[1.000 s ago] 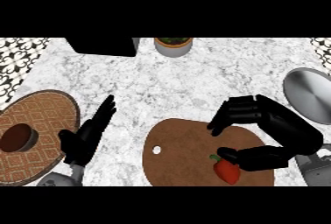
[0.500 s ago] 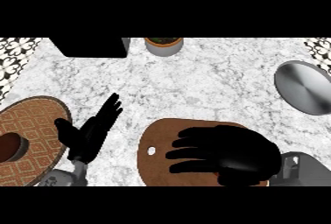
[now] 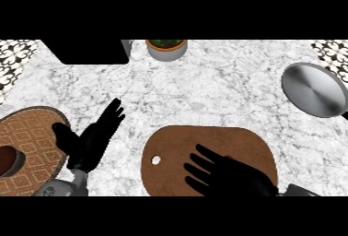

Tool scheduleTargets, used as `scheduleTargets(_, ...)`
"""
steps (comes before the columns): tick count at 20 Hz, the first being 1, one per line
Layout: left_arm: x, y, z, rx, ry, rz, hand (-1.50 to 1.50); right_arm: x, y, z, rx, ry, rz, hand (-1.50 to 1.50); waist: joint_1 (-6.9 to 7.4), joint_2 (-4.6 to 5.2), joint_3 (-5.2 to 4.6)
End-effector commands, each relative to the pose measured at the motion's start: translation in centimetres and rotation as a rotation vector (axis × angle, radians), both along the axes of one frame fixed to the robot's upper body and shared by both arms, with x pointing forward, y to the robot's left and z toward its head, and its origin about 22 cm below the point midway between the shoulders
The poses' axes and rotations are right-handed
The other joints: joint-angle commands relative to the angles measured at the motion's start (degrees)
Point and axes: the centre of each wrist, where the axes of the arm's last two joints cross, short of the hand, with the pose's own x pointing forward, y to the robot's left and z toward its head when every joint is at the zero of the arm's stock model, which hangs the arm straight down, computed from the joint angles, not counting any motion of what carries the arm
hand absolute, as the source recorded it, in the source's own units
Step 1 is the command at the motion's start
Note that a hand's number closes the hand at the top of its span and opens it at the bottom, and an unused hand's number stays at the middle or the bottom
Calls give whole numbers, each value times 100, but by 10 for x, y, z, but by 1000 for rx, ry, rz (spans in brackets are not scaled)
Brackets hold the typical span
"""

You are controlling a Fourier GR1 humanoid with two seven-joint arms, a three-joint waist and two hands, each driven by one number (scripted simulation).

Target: Pick the bell pepper from the cutting board and place it in the pan

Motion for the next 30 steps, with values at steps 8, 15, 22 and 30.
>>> scheduleTargets(8,-4,-3,5,-6,-11,-12,0,-103,39,-59,-422,-239,-156,-150,-8,67,19)
scheduleTargets(15,27,-12,6,0,-24,-13,0,-98,53,-97,-390,-255,-208,-150,42,117,23)
scheduleTargets(22,2,10,3,-18,-20,-16,0,-85,15,-96,-389,-410,-216,-150,77,106,23)
scheduleTargets(30,-4,-1,19,-9,-24,-13,0,-50,20,-98,-397,-400,-235,-150,92,106,23)
